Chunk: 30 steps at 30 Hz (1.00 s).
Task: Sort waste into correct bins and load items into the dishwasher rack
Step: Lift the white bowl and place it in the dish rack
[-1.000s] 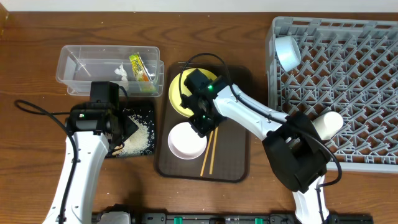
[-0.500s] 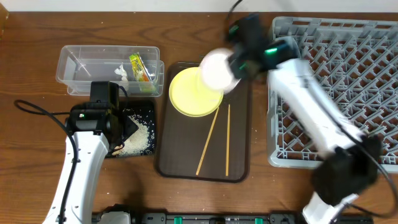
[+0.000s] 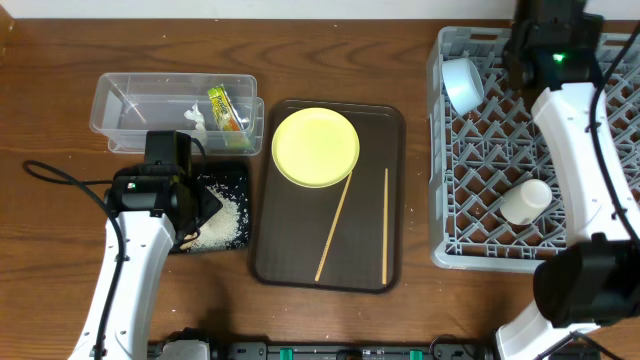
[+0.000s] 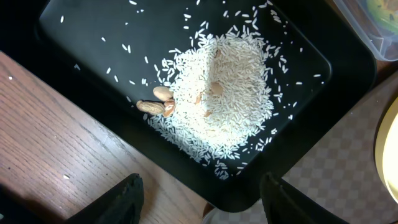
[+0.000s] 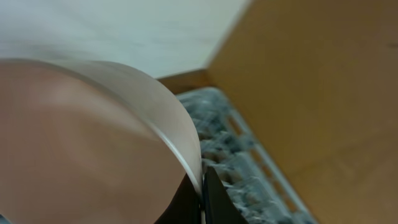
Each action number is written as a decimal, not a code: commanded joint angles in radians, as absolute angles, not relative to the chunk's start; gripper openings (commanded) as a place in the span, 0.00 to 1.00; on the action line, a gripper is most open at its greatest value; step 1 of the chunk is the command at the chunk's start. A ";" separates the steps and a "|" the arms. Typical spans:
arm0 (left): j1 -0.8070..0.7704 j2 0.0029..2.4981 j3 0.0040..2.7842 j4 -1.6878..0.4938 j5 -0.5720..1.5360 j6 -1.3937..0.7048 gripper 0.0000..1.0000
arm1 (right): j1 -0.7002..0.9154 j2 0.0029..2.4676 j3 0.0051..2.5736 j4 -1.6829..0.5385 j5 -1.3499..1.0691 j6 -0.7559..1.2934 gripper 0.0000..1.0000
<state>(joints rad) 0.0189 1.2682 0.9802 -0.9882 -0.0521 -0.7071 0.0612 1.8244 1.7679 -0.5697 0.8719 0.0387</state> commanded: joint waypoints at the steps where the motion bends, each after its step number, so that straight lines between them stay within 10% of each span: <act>1: 0.024 1.274 0.978 -0.993 -0.060 -0.716 0.63 | 0.022 1.885 1.771 -0.559 1.010 0.055 0.01; 30: 0.024 1.274 0.978 -0.986 -0.060 -0.717 0.63 | -0.001 2.134 1.771 -0.831 0.899 0.234 0.01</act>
